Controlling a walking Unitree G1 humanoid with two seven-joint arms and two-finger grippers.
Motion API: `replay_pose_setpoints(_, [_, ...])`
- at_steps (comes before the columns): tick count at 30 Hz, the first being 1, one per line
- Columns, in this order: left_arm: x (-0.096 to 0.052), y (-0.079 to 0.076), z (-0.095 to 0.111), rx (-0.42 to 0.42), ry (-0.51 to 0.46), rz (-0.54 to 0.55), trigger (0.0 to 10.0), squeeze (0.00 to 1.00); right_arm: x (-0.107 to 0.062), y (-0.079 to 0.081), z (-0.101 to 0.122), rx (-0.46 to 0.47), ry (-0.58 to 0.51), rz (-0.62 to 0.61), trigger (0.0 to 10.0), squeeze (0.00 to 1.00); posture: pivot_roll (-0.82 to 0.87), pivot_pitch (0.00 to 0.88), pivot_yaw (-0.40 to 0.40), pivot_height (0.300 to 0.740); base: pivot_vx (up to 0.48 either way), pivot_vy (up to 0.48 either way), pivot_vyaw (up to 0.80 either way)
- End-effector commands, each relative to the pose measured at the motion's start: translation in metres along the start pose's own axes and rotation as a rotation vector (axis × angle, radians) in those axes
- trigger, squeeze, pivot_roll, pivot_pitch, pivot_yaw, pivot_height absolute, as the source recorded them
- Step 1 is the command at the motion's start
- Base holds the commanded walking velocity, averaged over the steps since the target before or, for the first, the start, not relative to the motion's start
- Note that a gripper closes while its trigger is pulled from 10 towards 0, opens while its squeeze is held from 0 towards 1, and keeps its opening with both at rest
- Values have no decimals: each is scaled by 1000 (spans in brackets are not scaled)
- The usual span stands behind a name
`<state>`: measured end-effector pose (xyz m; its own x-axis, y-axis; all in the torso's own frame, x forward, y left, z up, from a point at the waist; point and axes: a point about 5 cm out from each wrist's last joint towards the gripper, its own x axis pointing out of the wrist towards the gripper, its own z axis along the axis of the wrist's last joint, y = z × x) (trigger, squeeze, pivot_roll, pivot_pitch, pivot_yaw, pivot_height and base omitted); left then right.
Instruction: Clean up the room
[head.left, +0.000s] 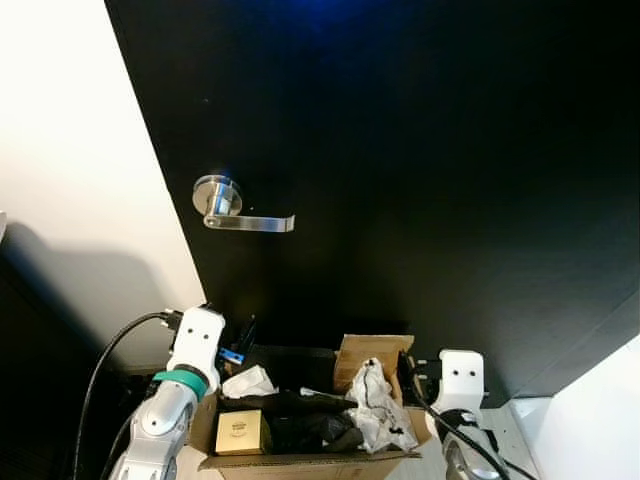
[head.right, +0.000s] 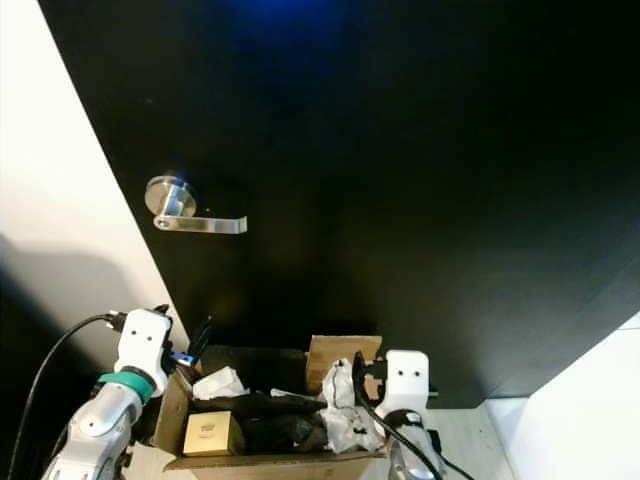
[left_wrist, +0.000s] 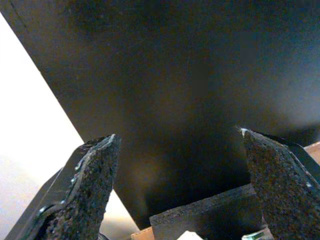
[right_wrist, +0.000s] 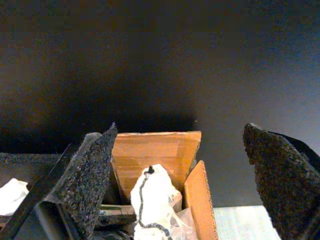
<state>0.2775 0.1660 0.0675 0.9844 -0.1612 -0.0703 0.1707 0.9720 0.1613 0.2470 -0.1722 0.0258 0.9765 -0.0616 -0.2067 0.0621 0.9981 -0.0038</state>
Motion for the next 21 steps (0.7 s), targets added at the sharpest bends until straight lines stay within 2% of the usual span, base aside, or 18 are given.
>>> replay_pose_setpoints(1, [-2, -1, -3, -2, 6, -3, 10000, 0, -1, 1, -4, 4, 14, 1, 10000, 0, 6, 0, 71, 740, 0, 0, 0])
replay_pose_setpoints(21, [-1, -3, -5, 11, 18, -6, 10000, 0, 0, 0, -5, 1, 15, 1, 10000, 0, 3, 0, 69, 740, 0, 0, 0])
